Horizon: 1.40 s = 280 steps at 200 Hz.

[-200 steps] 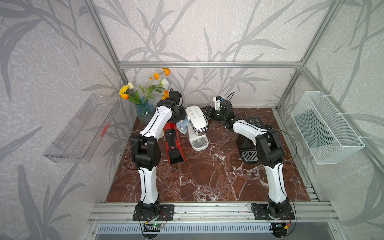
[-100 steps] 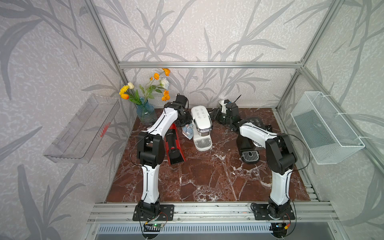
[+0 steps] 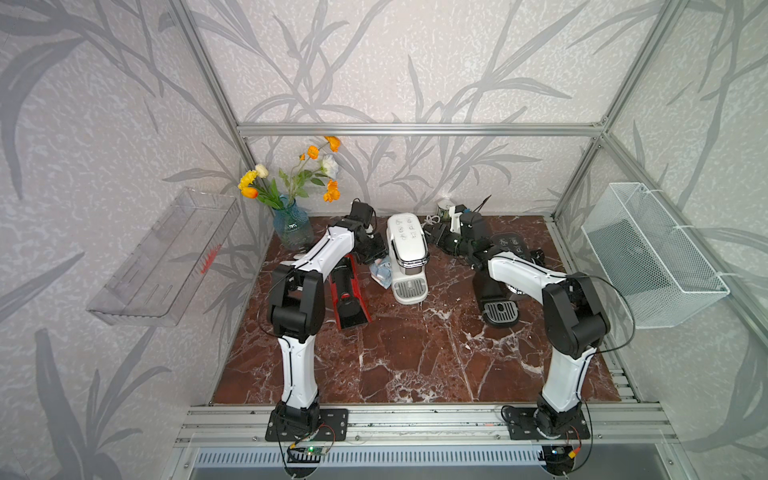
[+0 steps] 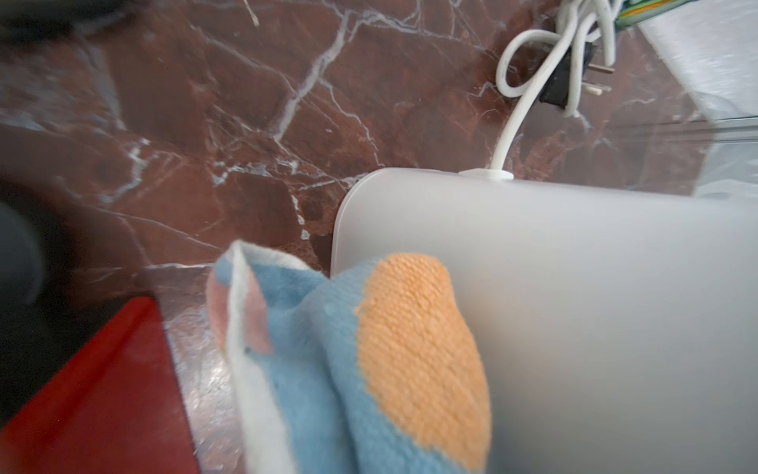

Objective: Wipe the surface of a coffee machine
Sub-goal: Wipe the dirt from the surface of the coffee machine.

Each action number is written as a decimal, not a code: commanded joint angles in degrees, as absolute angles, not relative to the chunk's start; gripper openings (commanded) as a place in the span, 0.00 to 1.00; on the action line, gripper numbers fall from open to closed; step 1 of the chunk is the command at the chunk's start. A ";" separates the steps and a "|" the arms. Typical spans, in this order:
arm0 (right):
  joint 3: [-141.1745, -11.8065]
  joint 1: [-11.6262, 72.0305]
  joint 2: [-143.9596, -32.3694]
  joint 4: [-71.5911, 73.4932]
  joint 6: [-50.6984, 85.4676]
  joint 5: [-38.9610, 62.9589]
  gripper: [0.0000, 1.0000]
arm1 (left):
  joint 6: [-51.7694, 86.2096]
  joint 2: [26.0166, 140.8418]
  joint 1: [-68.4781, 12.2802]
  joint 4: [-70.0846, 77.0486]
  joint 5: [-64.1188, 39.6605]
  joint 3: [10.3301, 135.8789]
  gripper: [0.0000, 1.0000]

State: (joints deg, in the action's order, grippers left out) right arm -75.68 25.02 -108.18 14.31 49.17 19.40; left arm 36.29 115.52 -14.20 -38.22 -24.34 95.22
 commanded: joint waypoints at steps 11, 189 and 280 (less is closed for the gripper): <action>-72.10 25.61 -105.04 15.89 46.22 27.76 0.59 | 39.43 110.67 -13.97 -22.46 -37.84 89.12 0.00; -70.91 24.36 -103.38 14.33 43.73 29.09 0.59 | 37.54 108.92 -11.77 -25.42 -33.57 91.26 0.00; -71.36 24.08 -102.48 12.77 42.39 29.16 0.58 | 32.97 117.16 -14.93 -34.02 -30.14 95.01 0.00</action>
State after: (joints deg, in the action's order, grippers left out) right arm -71.11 23.18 -104.79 14.26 43.99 26.11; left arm 35.00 116.62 -12.36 -31.75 -29.19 92.58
